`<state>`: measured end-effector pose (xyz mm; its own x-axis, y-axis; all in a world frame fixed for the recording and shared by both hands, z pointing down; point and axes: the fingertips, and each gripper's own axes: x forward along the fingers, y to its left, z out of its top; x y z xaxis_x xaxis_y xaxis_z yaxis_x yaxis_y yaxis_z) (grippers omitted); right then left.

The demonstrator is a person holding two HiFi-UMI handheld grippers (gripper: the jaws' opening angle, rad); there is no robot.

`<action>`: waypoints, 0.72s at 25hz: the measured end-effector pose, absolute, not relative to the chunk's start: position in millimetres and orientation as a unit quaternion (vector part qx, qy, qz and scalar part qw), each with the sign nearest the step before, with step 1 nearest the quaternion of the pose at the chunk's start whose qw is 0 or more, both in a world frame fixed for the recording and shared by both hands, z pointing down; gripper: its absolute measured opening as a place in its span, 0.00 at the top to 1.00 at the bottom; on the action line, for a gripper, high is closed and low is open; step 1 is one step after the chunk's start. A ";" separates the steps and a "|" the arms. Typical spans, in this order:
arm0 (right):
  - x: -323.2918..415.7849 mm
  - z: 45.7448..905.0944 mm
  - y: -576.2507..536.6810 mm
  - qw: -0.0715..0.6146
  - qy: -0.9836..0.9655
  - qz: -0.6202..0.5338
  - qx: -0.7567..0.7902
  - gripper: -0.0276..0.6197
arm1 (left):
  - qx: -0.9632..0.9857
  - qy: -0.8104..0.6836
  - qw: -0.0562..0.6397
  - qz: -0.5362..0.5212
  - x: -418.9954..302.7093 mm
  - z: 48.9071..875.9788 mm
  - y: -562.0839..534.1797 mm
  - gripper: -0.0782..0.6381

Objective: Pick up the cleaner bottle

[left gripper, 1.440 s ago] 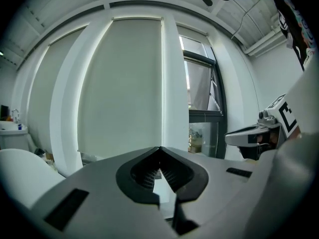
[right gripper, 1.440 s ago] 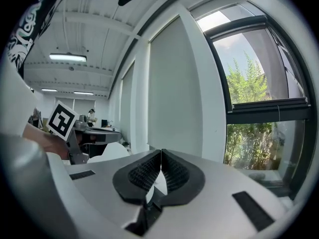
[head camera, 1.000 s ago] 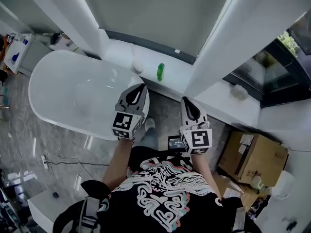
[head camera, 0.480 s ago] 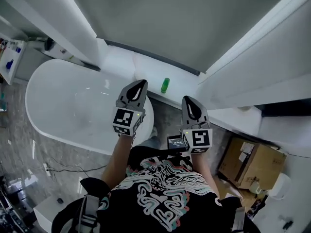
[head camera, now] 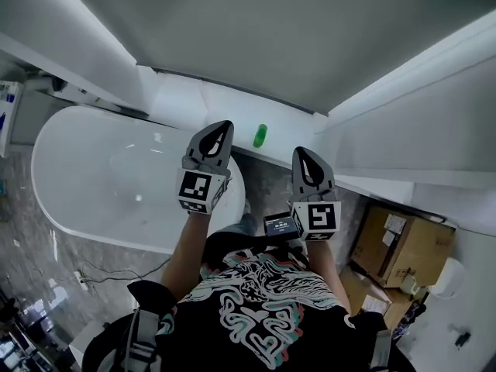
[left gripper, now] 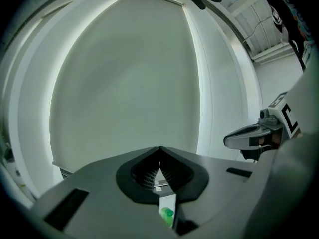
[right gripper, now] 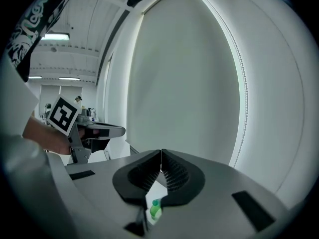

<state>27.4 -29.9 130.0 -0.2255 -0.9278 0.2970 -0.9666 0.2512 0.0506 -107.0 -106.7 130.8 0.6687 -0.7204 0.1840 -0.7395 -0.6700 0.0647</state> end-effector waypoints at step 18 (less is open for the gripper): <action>56.0 171.4 -30.2 0.156 -0.807 0.087 0.562 0.91 | 0.894 -0.431 0.076 0.095 -81.8 159.7 -91.4 0.87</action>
